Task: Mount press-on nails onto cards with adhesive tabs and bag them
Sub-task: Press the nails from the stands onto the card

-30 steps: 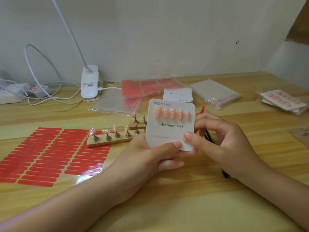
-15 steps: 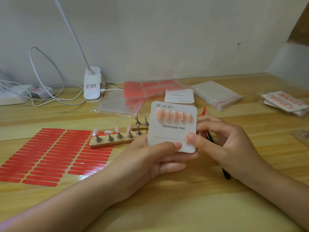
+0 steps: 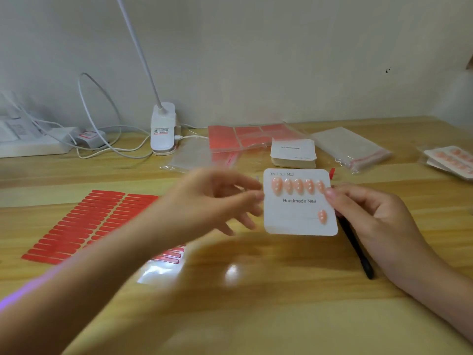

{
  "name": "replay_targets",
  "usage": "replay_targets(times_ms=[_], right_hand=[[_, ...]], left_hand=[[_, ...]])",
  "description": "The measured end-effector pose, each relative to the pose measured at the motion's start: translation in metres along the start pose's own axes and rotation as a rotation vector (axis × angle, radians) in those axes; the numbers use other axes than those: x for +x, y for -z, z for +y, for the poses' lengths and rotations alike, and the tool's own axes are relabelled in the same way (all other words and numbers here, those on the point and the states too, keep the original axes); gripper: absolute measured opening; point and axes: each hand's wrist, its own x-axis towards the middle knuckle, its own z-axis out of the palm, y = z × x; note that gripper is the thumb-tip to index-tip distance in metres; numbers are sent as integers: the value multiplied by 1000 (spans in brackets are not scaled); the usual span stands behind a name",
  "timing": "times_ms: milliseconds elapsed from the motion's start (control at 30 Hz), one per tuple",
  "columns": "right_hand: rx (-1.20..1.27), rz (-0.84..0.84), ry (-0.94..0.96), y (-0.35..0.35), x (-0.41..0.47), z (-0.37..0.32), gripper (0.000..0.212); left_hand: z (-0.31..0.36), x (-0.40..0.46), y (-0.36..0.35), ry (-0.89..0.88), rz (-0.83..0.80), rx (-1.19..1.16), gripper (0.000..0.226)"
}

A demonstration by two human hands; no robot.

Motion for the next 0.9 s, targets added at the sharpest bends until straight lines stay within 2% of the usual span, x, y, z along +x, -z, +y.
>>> replay_targets(times_ms=[133, 267, 367, 500, 633, 733, 900], right_hand=[[-141, -46, 4, 0, 2, 4, 27], [-286, -116, 31, -3, 1, 3, 28], [-380, -114, 78, -4, 1, 4, 27], [-525, -89, 152, -5, 1, 6, 22], [-670, -46, 199, -7, -1, 10, 25], [-776, -23, 230, -9, 0, 11, 27], [-935, -129, 221, -11, 2, 8, 29]], left_hand=[[5, 1, 40, -227, 152, 287, 30], [-14, 5, 54, -161, 116, 546, 47], [-30, 9, 50, -152, 84, 582, 42], [-40, 14, 45, -190, 116, 599, 33], [-45, 17, 43, -207, 128, 621, 17], [-46, 18, 42, -212, 152, 626, 14], [-46, 18, 41, -212, 170, 604, 10]])
